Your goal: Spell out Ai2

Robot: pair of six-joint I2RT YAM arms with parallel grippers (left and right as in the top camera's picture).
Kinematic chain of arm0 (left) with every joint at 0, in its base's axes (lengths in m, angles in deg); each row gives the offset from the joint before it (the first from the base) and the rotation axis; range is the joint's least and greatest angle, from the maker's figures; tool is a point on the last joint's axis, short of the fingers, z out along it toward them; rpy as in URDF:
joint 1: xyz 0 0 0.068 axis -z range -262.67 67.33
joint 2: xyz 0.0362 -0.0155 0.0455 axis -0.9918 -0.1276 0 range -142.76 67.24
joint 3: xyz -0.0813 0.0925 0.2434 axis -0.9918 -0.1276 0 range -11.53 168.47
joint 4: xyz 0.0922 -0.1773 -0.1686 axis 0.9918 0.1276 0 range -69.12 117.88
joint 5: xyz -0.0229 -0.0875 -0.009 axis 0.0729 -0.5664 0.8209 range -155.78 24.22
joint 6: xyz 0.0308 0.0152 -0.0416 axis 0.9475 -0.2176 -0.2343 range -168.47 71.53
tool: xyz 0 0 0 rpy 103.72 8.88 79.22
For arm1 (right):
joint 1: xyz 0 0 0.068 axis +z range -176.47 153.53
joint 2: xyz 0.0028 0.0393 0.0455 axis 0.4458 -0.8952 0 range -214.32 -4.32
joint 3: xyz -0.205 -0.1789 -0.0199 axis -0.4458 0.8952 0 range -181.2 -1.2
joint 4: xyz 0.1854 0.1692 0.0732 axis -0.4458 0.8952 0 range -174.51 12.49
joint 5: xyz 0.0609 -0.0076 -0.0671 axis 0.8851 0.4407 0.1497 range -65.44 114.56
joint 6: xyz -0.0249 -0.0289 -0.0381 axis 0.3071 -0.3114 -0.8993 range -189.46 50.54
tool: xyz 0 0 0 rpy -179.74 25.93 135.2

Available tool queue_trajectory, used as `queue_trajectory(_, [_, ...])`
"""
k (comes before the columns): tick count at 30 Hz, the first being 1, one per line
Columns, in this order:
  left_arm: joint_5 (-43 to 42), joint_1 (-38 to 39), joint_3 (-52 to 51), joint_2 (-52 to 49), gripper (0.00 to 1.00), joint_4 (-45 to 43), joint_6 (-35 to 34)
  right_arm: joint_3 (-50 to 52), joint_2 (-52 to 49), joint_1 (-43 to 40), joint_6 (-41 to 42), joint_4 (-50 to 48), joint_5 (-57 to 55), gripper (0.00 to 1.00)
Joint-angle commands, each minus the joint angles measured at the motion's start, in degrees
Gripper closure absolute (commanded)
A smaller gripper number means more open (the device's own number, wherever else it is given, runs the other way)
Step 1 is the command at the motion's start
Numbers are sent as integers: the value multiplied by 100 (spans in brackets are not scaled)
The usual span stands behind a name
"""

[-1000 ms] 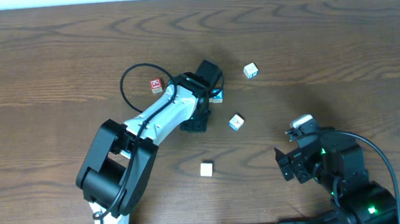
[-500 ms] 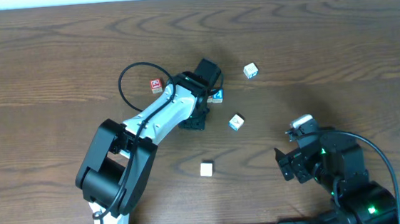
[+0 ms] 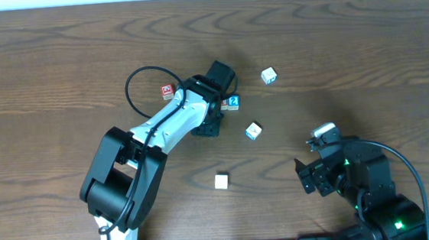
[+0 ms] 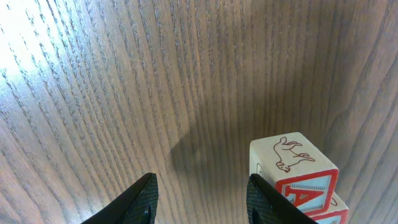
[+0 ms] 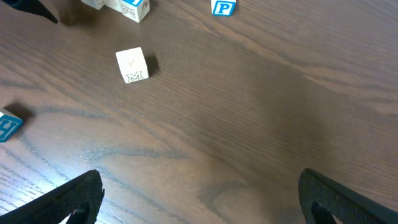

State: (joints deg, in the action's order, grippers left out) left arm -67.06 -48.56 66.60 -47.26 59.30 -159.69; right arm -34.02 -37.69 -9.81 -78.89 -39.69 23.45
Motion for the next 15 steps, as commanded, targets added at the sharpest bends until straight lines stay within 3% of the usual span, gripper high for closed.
queue_trajectory(1, [42, -44, -35, -52, 53, 11, -61, 4, 9, -50, 37, -2, -39, 1])
queue_trajectory(15, [197, -46, -35, -55, 52, -118, 68, 4, 9, -50, 37, -2, -39, 1])
